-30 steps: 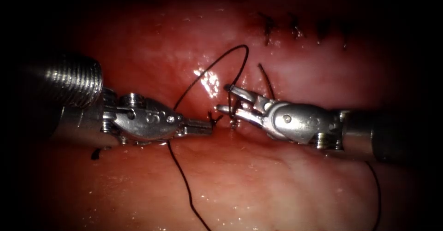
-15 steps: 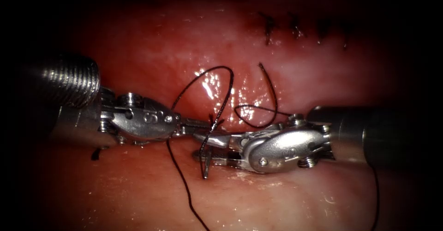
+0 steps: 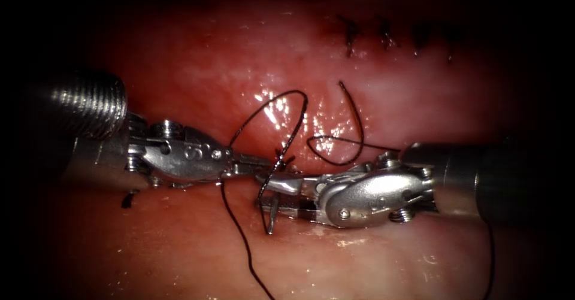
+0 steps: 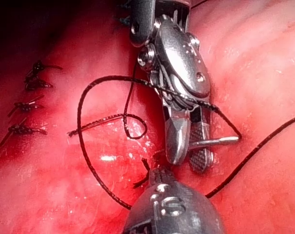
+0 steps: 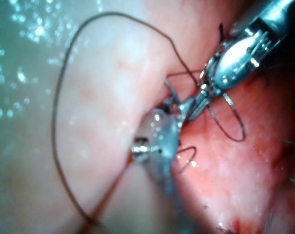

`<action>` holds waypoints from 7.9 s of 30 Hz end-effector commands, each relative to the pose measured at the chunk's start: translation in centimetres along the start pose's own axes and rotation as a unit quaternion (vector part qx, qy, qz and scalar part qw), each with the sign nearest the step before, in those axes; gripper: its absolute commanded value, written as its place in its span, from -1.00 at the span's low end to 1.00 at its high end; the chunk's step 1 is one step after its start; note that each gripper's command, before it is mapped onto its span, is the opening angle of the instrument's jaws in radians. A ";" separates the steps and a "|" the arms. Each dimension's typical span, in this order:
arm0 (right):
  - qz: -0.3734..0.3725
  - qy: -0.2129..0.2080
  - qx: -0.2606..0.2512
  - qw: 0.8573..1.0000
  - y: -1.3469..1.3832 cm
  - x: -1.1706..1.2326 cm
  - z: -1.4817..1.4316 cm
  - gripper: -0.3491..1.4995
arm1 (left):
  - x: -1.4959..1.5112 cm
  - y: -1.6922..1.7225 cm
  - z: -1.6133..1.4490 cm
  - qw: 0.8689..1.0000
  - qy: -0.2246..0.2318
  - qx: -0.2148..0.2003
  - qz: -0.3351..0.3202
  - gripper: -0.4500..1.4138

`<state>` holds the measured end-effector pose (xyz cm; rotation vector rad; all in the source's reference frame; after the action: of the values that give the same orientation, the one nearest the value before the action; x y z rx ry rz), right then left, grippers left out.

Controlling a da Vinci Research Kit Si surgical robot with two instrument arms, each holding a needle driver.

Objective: Wound Closure

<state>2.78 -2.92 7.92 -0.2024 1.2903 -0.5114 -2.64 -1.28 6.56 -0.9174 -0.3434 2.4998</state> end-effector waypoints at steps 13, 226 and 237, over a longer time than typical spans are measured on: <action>0.101 -0.029 0.024 0.994 -0.22 -0.33 -0.03 -1.00 | 0.02 0.04 0.08 1.000 0.000 -0.003 -0.001 -0.80; 0.150 0.161 -0.243 0.945 1.61 0.71 -0.40 -0.75 | 0.82 0.22 -0.51 0.992 0.129 0.009 -0.015 -1.00; 0.299 0.149 -0.242 0.911 1.80 0.62 -0.66 0.58 | 0.80 -0.24 -0.96 0.984 0.146 0.100 -0.014 -1.00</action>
<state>2.65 -1.53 6.39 -0.1298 1.6740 0.3355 -2.39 -0.58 5.47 -1.1587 -0.0146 2.2578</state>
